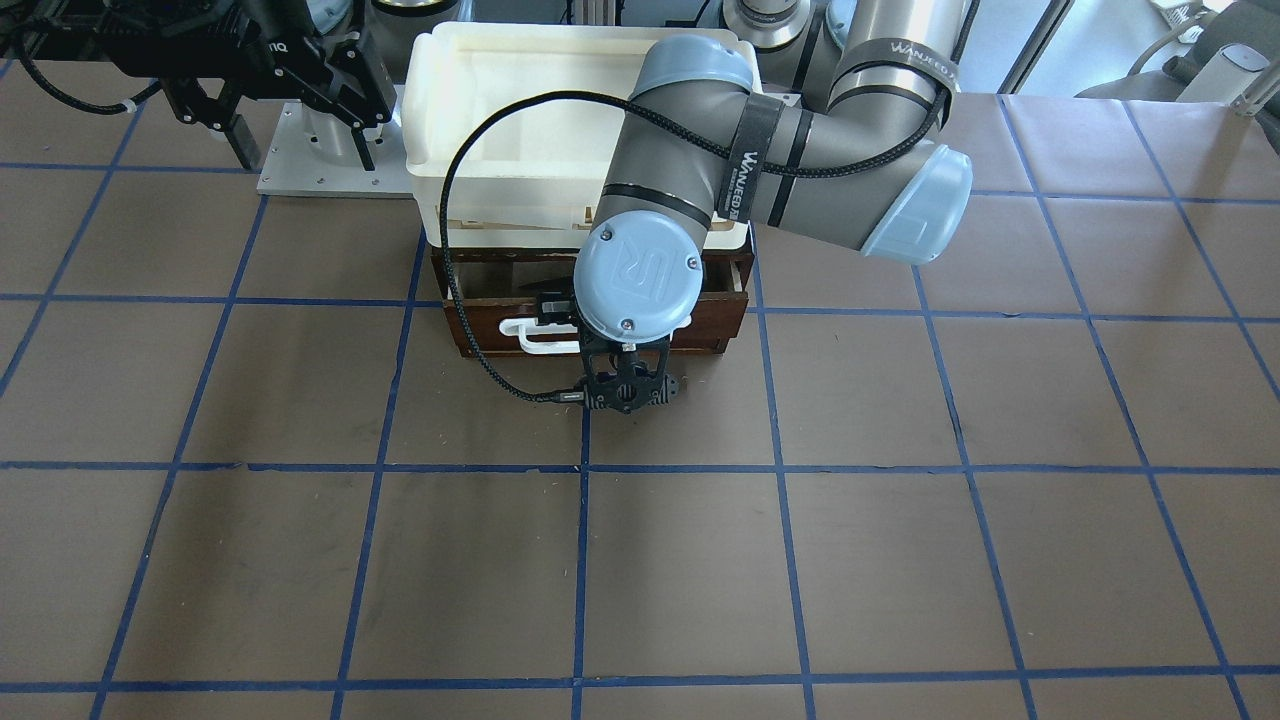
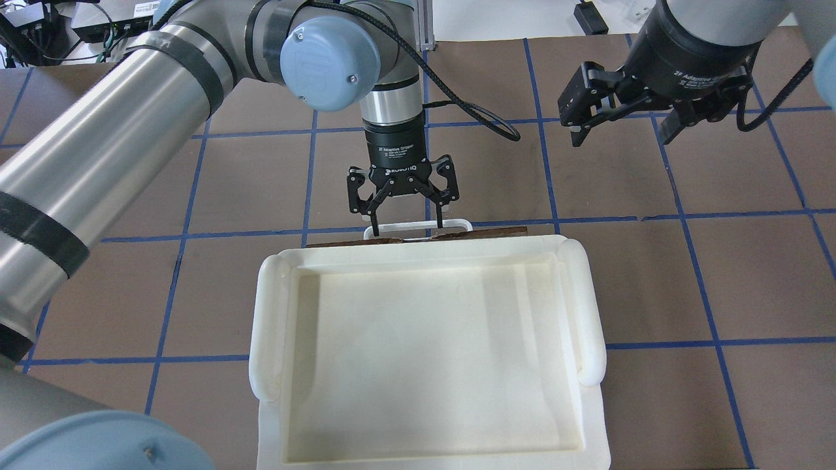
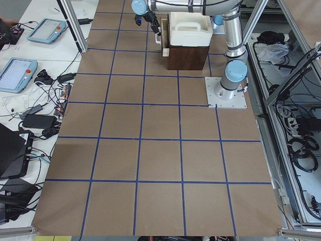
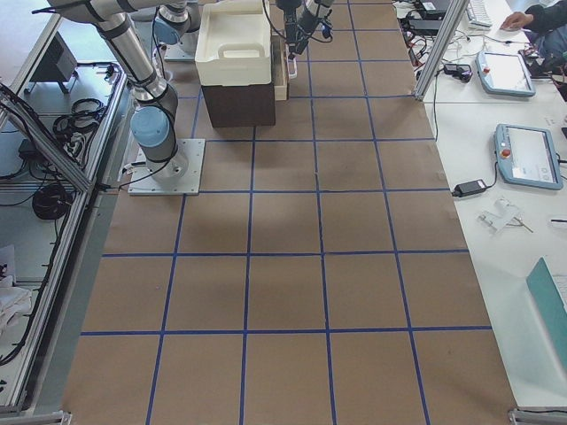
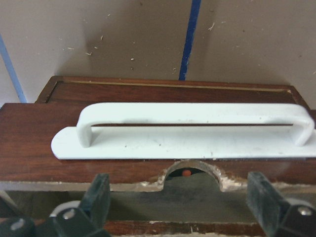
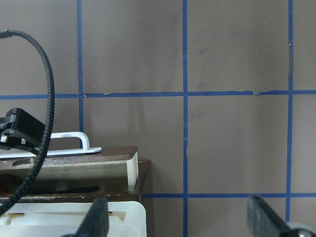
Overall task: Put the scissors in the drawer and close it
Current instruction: 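Push the drawer front with the left gripper to slide it shut, then press the left gripper against the drawer front to fully close it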
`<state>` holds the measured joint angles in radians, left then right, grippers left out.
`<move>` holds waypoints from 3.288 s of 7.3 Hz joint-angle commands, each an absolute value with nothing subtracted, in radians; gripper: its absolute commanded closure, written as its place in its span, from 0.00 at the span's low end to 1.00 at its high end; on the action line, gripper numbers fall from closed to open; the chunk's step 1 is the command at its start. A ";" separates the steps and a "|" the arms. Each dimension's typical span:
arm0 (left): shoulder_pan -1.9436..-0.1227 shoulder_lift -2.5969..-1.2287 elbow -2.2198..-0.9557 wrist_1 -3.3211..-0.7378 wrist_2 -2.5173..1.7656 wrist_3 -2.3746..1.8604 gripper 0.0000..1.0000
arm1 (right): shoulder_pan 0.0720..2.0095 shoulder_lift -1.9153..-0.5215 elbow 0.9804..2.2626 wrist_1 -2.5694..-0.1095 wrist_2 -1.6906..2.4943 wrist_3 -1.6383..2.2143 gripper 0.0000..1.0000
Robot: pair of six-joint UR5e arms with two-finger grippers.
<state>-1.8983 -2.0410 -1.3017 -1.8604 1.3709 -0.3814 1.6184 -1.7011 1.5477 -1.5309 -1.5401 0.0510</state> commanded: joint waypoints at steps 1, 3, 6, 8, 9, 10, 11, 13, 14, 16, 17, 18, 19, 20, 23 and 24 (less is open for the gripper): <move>-1.898 -2.028 -1.343 -1.852 1.374 -0.380 0.00 | 1.618 -1.701 1.548 -1.531 -1.540 0.051 0.00; -1.898 -2.037 -1.356 -1.855 1.376 -0.377 0.00 | 1.618 -1.701 1.548 -1.531 -1.540 0.051 0.00; -1.899 -2.031 -1.368 -1.885 1.404 -0.319 0.00 | 1.618 -1.701 1.548 -1.531 -1.540 0.051 0.00; -1.901 -2.017 -1.368 -1.911 1.401 -0.319 0.00 | 1.618 -1.701 1.548 -1.531 -1.539 0.051 0.00; -1.901 -2.000 -1.365 -1.917 1.402 -0.331 0.00 | 1.618 -1.701 1.548 -1.531 -1.539 0.049 0.00; -1.890 -1.979 -1.355 -1.917 1.408 -0.328 0.00 | 1.618 -1.701 1.548 -1.531 -1.539 0.051 0.00; -1.882 -1.970 -1.355 -1.914 1.408 -0.324 0.00 | 1.618 -1.701 1.548 -1.531 -1.539 0.049 0.00; -1.873 -1.960 -1.351 -1.808 1.413 -0.321 0.00 | 1.618 -1.701 1.548 -1.531 -1.537 0.049 0.00; -1.873 -1.959 -1.353 -1.806 1.433 -0.319 0.00 | 1.618 -1.700 1.548 -1.531 -1.536 0.049 0.00; -1.867 -1.941 -1.371 -1.816 1.542 -0.311 0.00 | 1.618 -1.700 1.548 -1.531 -1.536 0.049 0.00; -1.841 -1.942 -1.373 -1.816 1.539 -0.311 0.00 | 1.618 -1.700 1.548 -1.531 -1.532 0.049 0.00; -1.829 -1.941 -1.388 -1.810 1.545 -0.278 0.00 | 1.618 -1.700 1.549 -1.531 -1.534 0.048 0.00; -1.825 -1.940 -1.402 -1.806 1.548 -0.235 0.00 | 1.618 -1.700 1.549 -1.531 -1.534 0.048 0.00; -1.819 -1.939 -1.414 -1.798 1.546 -0.229 0.00 | 1.618 -1.700 1.548 -1.529 -1.534 0.049 0.00; -1.818 -1.927 -1.482 -1.699 1.539 -0.181 0.00 | 1.618 -1.698 1.549 -1.529 -1.532 0.048 0.00; -1.819 -1.916 -1.502 -1.675 1.534 -0.183 0.00 | 1.618 -1.695 1.549 -1.532 -1.528 0.048 0.00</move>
<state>-1.8180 -1.9268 -1.4728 -1.7119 1.5397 -0.1828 1.6184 -1.6978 1.5492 -1.5304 -1.5314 0.0481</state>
